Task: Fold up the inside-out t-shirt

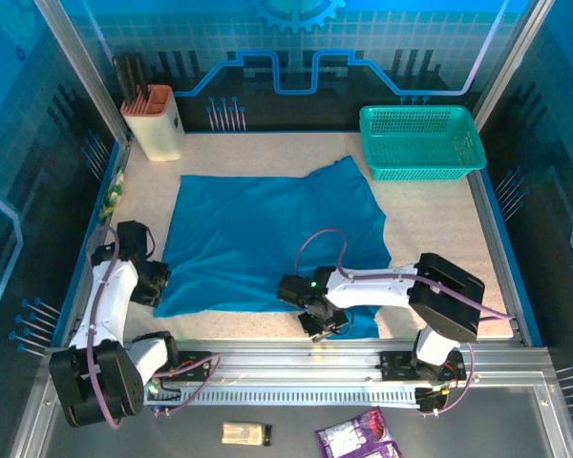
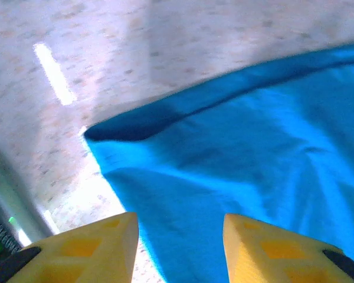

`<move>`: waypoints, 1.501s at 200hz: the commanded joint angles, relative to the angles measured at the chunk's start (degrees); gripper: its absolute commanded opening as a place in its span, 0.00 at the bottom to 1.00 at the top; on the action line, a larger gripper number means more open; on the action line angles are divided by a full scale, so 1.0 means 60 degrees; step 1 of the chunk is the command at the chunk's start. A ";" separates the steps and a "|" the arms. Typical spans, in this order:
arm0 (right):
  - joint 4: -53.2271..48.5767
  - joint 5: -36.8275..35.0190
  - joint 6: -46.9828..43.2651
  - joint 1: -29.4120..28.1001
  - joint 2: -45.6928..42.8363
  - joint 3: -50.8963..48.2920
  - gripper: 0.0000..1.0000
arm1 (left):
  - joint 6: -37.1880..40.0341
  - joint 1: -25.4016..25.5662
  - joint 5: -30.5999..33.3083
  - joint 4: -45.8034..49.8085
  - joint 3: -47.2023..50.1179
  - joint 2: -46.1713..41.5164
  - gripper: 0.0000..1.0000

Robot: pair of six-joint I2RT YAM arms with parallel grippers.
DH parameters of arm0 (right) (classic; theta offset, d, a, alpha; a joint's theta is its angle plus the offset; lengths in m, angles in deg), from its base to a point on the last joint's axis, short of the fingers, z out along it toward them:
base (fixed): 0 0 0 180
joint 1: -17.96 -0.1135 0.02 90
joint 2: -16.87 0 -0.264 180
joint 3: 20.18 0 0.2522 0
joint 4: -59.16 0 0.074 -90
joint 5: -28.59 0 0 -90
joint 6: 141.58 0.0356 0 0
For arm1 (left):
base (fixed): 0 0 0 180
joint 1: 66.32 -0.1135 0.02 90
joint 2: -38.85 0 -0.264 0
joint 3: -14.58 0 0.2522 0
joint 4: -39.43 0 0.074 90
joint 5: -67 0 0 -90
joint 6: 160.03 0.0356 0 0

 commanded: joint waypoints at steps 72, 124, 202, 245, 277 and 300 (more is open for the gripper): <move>0.0117 -0.0323 -0.0170 0.0701 -0.0147 -0.0430 0.23 | -0.0703 -0.0104 -0.0984 -0.0299 0.0952 0.0951 0.45; 0.0161 -0.0159 -0.0209 0.0955 -0.0328 -0.0415 0.22 | -0.0442 -0.0487 -0.1324 -0.1193 0.1414 0.1895 0.46; -0.0839 -0.0510 0.0145 0.0927 -0.1408 -0.0372 0.13 | -0.0310 -0.1001 -0.1626 -0.1520 0.1720 0.1925 0.11; -0.2160 -0.0472 0.0136 0.0738 -0.2701 -0.0112 0.07 | -0.0578 -0.1029 -0.1657 -0.0659 0.1520 0.0712 0.04; -0.3520 -0.0964 -0.0315 0.0976 -0.3128 0.0725 0.06 | -0.0686 -0.1026 -0.1664 -0.0201 0.1144 0.0025 0.04; -0.4012 -0.1407 -0.0991 0.1629 -0.2982 0.1374 0.06 | -0.0528 -0.1022 -0.1620 -0.0207 0.0682 0.0064 0.04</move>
